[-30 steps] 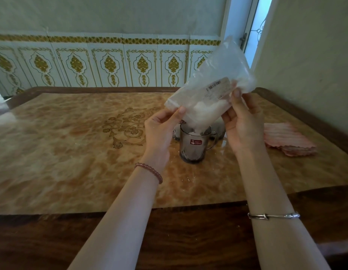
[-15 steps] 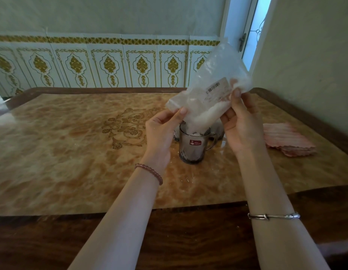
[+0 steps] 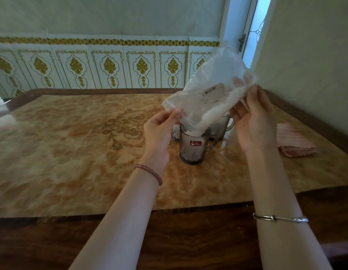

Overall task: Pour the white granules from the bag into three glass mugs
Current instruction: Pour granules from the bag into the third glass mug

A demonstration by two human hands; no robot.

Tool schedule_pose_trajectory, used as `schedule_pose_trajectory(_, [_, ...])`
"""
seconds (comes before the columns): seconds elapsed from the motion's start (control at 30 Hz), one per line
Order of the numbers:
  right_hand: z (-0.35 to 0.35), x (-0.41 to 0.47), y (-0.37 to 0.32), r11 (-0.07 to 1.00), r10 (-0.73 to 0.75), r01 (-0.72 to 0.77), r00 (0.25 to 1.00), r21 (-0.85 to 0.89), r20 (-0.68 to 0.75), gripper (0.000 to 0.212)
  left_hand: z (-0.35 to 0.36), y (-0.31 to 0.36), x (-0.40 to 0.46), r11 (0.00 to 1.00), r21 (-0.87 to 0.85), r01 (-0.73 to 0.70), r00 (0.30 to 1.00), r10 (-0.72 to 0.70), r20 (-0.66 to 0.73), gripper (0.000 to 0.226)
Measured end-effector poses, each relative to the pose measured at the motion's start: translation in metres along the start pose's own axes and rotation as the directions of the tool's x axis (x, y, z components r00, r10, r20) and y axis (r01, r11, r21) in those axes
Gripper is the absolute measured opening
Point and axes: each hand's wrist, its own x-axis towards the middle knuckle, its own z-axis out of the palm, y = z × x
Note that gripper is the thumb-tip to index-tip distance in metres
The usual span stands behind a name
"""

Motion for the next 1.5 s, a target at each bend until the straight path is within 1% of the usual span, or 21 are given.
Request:
schedule_pose_trajectory(0.13, [0.002,-0.002,-0.001,0.999,-0.011,0.01,1.0,0.031,0.018,0.021,0.001,0.0,0.0,1.0,0.011,-0.013,1.0,0.013,0.007,0.011])
schedule_pose_trajectory(0.23, [0.003,-0.003,-0.002,0.999,-0.013,0.013,1.0,0.046,-0.002,0.019,0.0,0.001,0.0,0.999,0.002,-0.037,0.999,0.037,-0.001,0.007])
schedule_pose_trajectory(0.37, [0.001,-0.001,-0.002,1.0,-0.022,0.022,1.0,0.006,0.016,0.016,-0.001,-0.001,-0.001,0.999,0.03,-0.026,0.999,0.025,0.036,0.008])
schedule_pose_trajectory(0.43, [-0.001,0.0,-0.005,0.999,-0.035,0.035,0.999,0.003,-0.011,0.014,-0.002,0.002,0.0,0.999,0.027,-0.037,0.999,0.036,0.024,0.008])
schedule_pose_trajectory(0.5, [-0.003,0.0,-0.006,0.999,-0.033,0.034,0.998,0.019,-0.048,0.016,-0.003,0.004,0.002,0.998,0.026,-0.053,0.999,0.053,0.011,0.008])
schedule_pose_trajectory(0.57, [-0.002,0.0,-0.006,0.999,-0.02,0.022,0.998,0.034,-0.051,0.02,-0.002,0.003,0.0,0.998,0.045,-0.051,0.998,0.05,0.028,0.007])
schedule_pose_trajectory(0.7, [0.0,-0.002,-0.006,0.998,-0.008,0.011,0.999,0.065,-0.053,0.019,0.0,0.002,-0.002,0.997,0.059,-0.045,0.998,0.043,0.037,0.006])
schedule_pose_trajectory(0.8, [-0.002,-0.001,-0.007,0.996,-0.001,-0.001,1.0,0.09,0.018,0.017,0.0,0.002,-0.001,0.999,0.027,-0.019,0.999,0.018,0.036,0.003])
schedule_pose_trajectory(0.9, [0.001,-0.001,-0.004,0.998,0.059,-0.063,0.99,0.03,0.131,0.026,0.001,0.0,-0.001,1.0,0.006,0.02,0.999,-0.02,0.036,0.008])
schedule_pose_trajectory(0.97, [0.001,-0.002,-0.001,0.993,0.119,-0.119,0.979,-0.008,0.166,0.033,0.001,-0.001,-0.001,0.999,-0.013,0.045,0.999,-0.044,0.016,0.013])
schedule_pose_trajectory(1.03, [0.0,-0.002,0.002,0.982,0.184,-0.176,0.97,-0.064,0.162,0.036,0.001,-0.001,0.0,0.996,-0.046,0.072,0.997,-0.072,0.006,0.008])
schedule_pose_trajectory(1.1, [0.0,-0.002,0.005,0.957,0.238,-0.211,0.963,-0.198,0.128,0.037,0.0,-0.002,0.0,0.993,-0.081,0.088,0.996,-0.089,-0.012,0.005])
schedule_pose_trajectory(1.23, [-0.001,-0.005,0.009,0.868,0.294,-0.232,0.953,-0.439,0.077,0.026,-0.001,-0.002,0.001,0.99,-0.11,0.093,0.995,-0.095,-0.017,0.006])
schedule_pose_trajectory(1.3, [-0.002,-0.005,0.009,0.841,0.278,-0.208,0.958,-0.5,0.067,0.025,-0.001,-0.002,0.001,0.99,-0.108,0.087,0.996,-0.088,-0.01,0.007])
schedule_pose_trajectory(1.33, [-0.001,-0.005,0.01,0.845,0.253,-0.19,0.966,-0.499,0.06,0.024,-0.001,-0.001,0.001,0.991,-0.105,0.085,0.996,-0.087,-0.009,0.006])
schedule_pose_trajectory(1.4, [0.0,-0.003,0.011,0.881,0.172,-0.141,0.985,-0.451,0.029,0.021,0.0,-0.001,0.0,0.992,-0.089,0.087,0.996,-0.088,-0.01,0.004])
schedule_pose_trajectory(1.5, [0.006,-0.004,0.014,0.93,0.071,-0.077,0.997,-0.359,-0.03,0.022,0.001,0.0,-0.001,0.994,-0.069,0.081,0.997,-0.081,-0.003,0.002])
